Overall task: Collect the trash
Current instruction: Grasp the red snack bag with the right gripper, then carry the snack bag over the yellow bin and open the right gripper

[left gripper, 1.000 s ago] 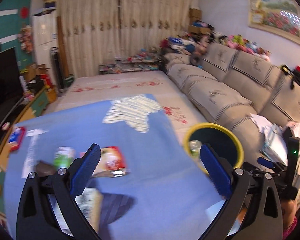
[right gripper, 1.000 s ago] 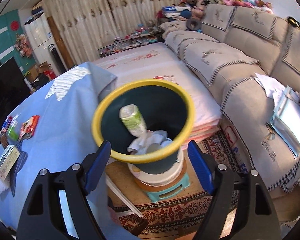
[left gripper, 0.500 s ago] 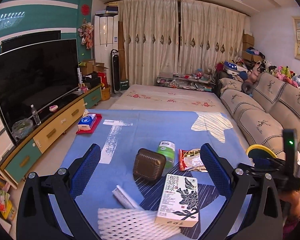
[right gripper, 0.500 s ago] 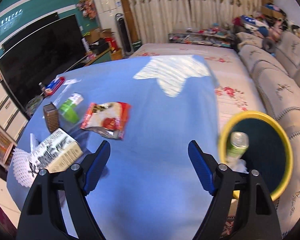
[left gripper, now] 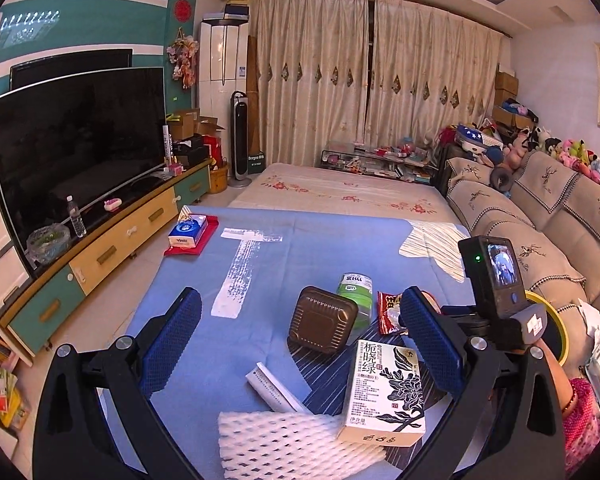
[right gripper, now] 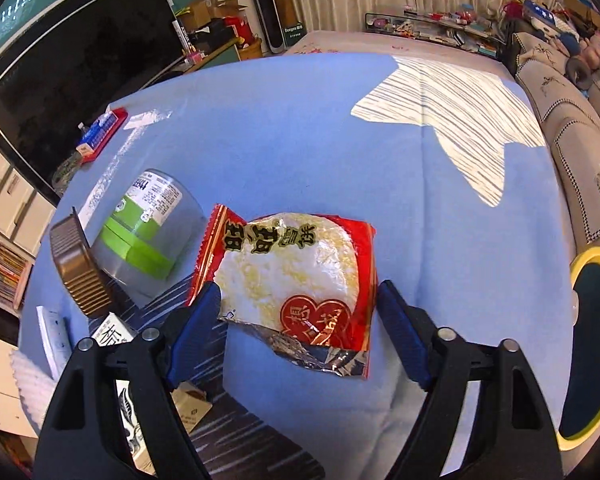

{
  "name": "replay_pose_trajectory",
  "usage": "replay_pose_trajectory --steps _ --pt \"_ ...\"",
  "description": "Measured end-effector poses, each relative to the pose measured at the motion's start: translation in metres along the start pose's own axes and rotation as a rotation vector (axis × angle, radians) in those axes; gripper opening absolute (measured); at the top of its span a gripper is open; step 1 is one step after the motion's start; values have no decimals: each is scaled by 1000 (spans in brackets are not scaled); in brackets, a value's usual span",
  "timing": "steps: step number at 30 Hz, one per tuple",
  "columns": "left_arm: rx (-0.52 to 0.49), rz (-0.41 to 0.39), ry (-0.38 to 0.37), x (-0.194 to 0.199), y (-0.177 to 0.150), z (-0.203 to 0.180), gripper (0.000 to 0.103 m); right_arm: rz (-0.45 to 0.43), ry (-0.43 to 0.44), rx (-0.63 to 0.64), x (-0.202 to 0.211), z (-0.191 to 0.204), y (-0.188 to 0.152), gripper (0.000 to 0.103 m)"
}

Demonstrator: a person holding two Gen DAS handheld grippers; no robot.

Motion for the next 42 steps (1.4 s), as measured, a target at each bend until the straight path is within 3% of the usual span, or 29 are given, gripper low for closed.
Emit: replay_pose_trajectory --steps 3,5,6,7,10,26,36,42 --pt "-1 7 -1 -3 -2 0 98 -7 -27 13 1 1 0 57" --pt "-3 11 -5 -5 -4 -1 98 -10 -29 13 3 0 0 35" --pt "-5 12 -6 -5 -4 -2 98 -12 -28 13 3 -2 -1 32" --pt "-7 13 -6 -6 -5 -2 98 -14 -26 12 4 -4 -3 22" --pt "-11 14 -3 -7 -4 -4 98 -25 -1 7 7 -7 -5 13" --pt "-47 20 -18 -10 -11 -19 98 -186 22 -50 88 -40 -31 10" --pt "-101 34 -38 -10 -13 -46 98 -304 -126 -204 138 -121 -61 10" --pt "-136 50 -48 -13 -15 -63 98 -329 -250 -304 154 -177 -83 10"
Point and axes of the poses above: each gripper's, at about its wrist camera, not at the fingertips, and x roughly against the way its jaws point, z to its left, y to its top, the point moved 3 cm from there along -x, roughly the way its jaws point, and after that the axes turned 6 degrees about y, right-handed, at the moved point
